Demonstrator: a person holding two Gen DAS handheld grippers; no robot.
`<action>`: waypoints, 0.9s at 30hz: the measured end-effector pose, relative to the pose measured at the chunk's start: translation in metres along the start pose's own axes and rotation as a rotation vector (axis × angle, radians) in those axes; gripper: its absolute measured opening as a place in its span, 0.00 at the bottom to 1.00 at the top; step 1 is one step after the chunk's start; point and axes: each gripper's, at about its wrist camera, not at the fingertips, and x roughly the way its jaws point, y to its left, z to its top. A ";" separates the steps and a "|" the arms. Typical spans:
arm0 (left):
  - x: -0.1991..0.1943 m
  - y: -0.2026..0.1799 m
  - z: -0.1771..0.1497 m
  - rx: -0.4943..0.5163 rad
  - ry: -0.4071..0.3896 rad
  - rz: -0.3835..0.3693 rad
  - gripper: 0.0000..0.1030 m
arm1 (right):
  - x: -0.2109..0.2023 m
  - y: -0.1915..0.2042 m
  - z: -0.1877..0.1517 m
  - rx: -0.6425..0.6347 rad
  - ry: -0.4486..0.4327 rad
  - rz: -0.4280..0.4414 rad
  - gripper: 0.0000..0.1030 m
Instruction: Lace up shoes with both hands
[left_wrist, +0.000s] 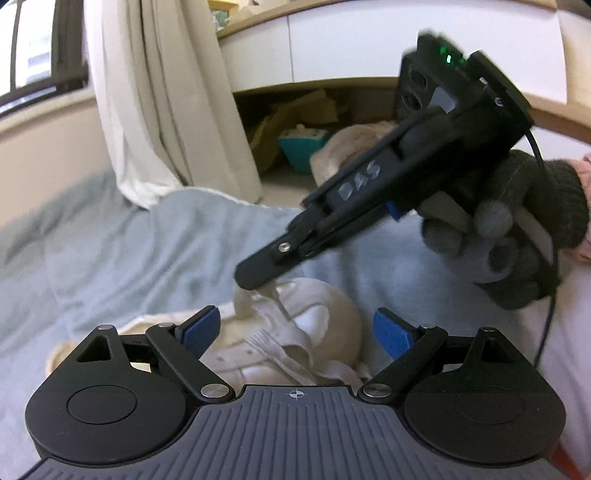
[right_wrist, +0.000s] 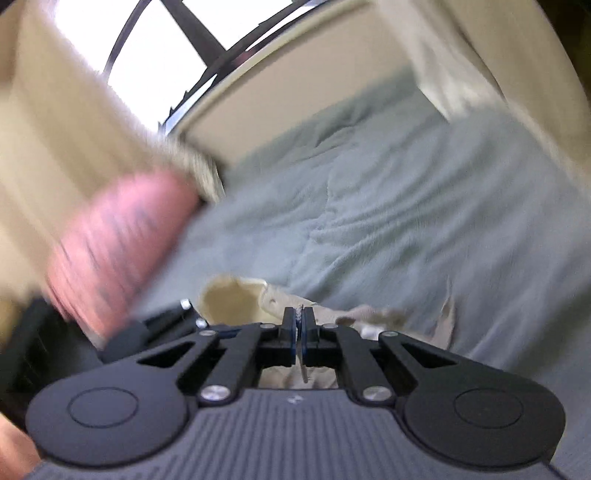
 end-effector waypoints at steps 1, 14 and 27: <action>0.001 0.000 0.002 0.004 -0.001 0.013 0.90 | -0.003 -0.010 0.002 0.068 -0.009 0.030 0.03; -0.013 0.024 0.013 -0.047 -0.032 0.025 0.84 | 0.002 -0.061 0.003 0.404 -0.022 0.219 0.03; 0.021 0.006 0.012 0.072 0.006 -0.058 0.90 | 0.033 -0.079 -0.004 0.658 -0.053 0.353 0.03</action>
